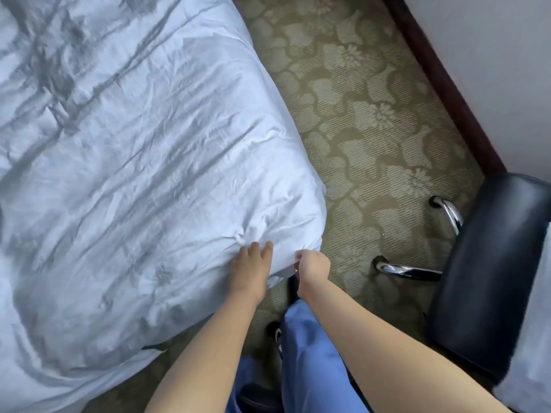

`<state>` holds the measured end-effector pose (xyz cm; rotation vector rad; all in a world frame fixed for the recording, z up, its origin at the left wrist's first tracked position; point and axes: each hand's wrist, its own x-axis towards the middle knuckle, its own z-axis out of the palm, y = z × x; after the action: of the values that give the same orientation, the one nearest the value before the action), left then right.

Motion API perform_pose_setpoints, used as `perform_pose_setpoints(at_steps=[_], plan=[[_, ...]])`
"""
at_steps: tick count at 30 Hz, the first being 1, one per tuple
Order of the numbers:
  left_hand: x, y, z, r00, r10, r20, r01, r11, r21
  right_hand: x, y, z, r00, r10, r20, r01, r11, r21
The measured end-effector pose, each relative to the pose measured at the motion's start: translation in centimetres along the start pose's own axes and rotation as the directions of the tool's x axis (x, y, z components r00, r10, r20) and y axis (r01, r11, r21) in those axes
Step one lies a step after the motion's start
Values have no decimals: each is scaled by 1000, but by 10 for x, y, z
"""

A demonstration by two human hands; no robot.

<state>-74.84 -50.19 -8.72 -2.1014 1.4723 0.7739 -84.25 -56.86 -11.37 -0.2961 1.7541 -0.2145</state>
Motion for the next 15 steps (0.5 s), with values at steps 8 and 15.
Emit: perform_pose_setpoints(at_steps=[8, 15], plan=[[-52, -26, -92, 979, -178, -96, 134, 928, -347, -86, -29, 6, 967, -8, 254, -16, 996, 93], [-124, -70, -172, 996, 79, 45, -57, 928, -369, -117, -46, 26, 937, 21, 349, -139, 938, 316]])
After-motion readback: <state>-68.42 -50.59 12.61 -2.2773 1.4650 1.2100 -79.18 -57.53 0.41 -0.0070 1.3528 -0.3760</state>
